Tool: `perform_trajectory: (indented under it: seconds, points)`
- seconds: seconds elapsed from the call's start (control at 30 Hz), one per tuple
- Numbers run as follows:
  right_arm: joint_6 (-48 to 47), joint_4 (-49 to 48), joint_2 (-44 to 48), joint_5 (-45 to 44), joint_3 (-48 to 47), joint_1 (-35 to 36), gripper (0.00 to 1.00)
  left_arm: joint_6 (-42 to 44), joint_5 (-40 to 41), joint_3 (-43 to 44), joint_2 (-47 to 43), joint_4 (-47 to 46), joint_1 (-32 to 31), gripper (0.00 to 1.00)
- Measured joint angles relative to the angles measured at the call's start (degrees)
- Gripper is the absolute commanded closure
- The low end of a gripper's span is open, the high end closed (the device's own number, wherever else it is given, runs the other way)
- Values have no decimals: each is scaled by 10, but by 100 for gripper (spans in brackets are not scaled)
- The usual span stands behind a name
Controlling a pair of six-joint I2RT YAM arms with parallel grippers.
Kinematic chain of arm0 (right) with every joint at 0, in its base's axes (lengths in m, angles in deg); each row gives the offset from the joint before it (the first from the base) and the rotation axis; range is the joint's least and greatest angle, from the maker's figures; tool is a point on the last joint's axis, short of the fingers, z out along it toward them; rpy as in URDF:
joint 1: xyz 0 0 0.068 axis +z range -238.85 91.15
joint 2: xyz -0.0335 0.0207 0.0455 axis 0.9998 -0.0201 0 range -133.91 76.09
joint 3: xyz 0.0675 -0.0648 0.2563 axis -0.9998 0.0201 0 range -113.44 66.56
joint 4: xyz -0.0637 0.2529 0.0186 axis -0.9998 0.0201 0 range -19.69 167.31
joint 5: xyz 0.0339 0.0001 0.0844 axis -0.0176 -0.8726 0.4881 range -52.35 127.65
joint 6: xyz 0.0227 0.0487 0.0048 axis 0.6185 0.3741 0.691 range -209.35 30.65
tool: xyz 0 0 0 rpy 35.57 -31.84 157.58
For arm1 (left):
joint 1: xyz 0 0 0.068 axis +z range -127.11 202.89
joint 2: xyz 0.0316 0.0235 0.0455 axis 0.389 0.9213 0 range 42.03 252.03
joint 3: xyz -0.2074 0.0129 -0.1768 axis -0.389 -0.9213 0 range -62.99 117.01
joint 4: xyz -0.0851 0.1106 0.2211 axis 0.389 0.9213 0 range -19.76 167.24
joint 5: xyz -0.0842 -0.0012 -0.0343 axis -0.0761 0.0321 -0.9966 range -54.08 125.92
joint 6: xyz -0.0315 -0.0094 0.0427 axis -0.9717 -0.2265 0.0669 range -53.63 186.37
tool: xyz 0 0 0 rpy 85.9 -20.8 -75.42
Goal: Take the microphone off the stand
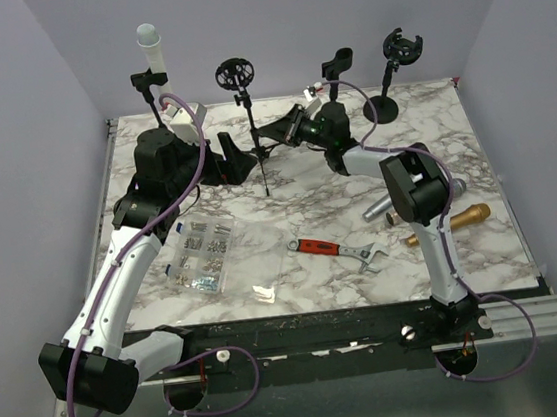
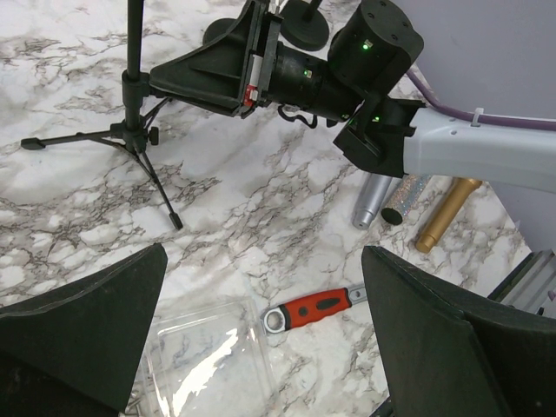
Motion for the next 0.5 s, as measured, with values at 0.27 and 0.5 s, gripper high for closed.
perform_trajectory:
  seconds: [0.27, 0.5]
  points:
    - [-217, 83, 52, -47, 7, 23, 99, 0, 0, -1, 0, -2, 0, 1]
    - [-396, 155, 102, -145, 20, 57, 99, 0, 0, -1, 0, -2, 0, 1]
